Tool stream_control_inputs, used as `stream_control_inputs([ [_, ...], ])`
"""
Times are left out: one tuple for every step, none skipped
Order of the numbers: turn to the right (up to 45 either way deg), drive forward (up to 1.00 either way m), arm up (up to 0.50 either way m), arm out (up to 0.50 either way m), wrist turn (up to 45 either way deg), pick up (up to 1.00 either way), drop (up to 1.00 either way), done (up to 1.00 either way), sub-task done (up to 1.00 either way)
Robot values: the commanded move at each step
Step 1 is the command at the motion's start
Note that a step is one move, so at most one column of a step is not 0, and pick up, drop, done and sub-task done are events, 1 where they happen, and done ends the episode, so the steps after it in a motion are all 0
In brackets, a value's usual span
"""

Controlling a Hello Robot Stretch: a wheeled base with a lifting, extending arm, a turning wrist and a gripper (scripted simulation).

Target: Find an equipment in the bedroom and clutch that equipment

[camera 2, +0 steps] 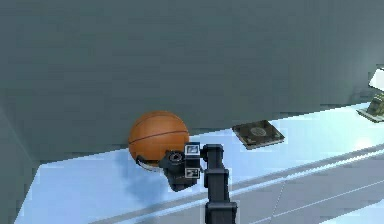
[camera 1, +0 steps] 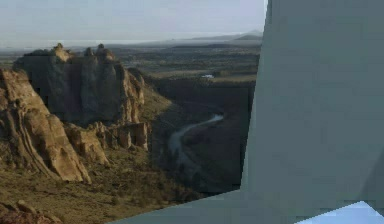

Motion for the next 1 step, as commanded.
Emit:
stream_control_inputs([
  [0.0,0.00,0.00,0.00,0.0,0.00,0.00,1.00,0.00],
])
